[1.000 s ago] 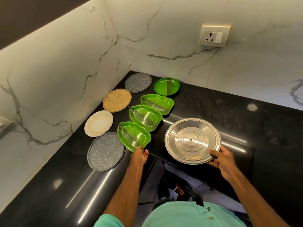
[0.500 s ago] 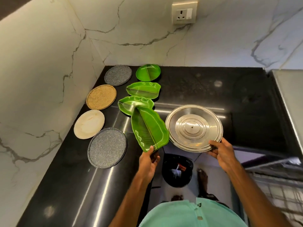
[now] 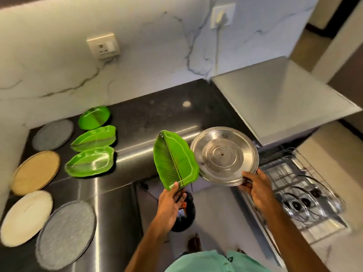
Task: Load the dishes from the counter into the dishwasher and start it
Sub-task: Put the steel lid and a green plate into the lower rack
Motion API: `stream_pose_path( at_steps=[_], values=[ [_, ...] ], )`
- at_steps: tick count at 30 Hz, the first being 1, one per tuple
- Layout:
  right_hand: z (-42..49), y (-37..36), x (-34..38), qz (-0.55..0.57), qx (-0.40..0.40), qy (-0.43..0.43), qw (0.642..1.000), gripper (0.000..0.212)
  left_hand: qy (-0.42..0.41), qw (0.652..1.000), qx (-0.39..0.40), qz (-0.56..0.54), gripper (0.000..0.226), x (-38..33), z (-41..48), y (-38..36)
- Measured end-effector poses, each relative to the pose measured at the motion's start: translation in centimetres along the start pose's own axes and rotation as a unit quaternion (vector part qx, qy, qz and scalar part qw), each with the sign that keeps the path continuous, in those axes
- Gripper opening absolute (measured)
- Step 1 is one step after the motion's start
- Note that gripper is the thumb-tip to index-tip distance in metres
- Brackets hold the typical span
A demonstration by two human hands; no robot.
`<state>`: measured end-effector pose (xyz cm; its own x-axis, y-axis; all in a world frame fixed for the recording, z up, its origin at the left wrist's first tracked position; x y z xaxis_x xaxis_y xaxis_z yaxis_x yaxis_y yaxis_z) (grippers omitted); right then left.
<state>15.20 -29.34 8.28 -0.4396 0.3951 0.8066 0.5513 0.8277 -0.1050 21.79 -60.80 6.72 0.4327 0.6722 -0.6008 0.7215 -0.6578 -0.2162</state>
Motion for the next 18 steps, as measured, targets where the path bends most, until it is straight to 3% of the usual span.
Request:
stream_pose_path(
  at_steps=[9,18],
  values=[
    [1.2,21.0,3.1,0.092,-0.146,-0.007,0.985,0.044,0.025,0.988,0.105,0.109,0.009,10.9,-4.6,-14.4],
    [3.0,41.3,5.3,0.166,-0.239,0.004,0.957,0.043,0.065,0.967,0.164,0.184,0.014,25.7,-11.5,-26.3]
  ],
)
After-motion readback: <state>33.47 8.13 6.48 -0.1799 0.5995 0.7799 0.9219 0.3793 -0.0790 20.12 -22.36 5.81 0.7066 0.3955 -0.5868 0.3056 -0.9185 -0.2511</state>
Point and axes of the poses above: each hand's wrist, its own z-axis towards the middle knuckle, its own y-axis out of the back of the hand, x = y × z, the point moved 10 cm from there along z, towards the middle knuckle, and after that the axes turned 14 degrees about -x, right-handed, at the moved point
